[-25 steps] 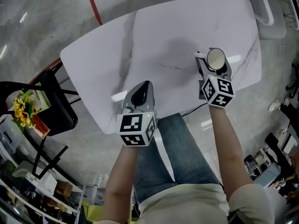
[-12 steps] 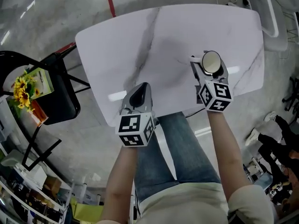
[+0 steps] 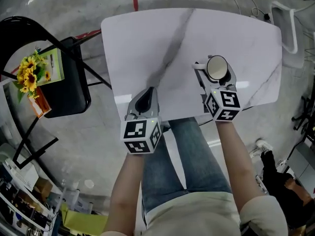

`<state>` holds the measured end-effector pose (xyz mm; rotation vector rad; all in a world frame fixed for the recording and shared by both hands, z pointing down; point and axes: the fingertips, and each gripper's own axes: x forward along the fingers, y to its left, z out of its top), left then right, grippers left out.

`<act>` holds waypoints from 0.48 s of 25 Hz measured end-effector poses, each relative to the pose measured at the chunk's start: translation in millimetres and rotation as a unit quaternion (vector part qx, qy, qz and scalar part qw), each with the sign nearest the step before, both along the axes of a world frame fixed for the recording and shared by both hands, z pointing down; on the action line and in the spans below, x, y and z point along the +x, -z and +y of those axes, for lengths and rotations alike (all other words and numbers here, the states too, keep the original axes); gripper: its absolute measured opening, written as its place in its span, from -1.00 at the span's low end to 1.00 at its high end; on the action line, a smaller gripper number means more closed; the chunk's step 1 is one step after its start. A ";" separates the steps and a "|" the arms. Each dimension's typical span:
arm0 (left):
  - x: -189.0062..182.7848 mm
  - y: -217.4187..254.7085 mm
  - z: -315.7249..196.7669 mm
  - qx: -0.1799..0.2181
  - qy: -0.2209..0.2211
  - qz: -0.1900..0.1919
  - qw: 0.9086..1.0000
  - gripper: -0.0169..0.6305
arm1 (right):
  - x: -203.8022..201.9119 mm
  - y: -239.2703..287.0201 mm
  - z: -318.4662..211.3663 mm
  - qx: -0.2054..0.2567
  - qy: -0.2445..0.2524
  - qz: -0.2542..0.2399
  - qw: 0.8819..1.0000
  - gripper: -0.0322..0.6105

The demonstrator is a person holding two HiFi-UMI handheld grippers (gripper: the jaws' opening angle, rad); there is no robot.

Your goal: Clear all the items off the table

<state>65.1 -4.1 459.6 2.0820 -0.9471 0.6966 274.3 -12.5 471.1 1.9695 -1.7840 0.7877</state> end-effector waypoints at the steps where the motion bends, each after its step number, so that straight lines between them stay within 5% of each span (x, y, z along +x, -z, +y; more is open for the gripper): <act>1: -8.1 0.4 -0.5 0.000 0.005 0.000 1.000 -0.92 | -9.5 1.4 -2.5 0.000 0.006 -0.002 1.000 0.35; 12: -93.5 3.5 -3.1 0.004 0.067 -0.001 0.998 -0.92 | -110.9 12.8 -25.2 0.000 0.086 -0.011 0.996 0.35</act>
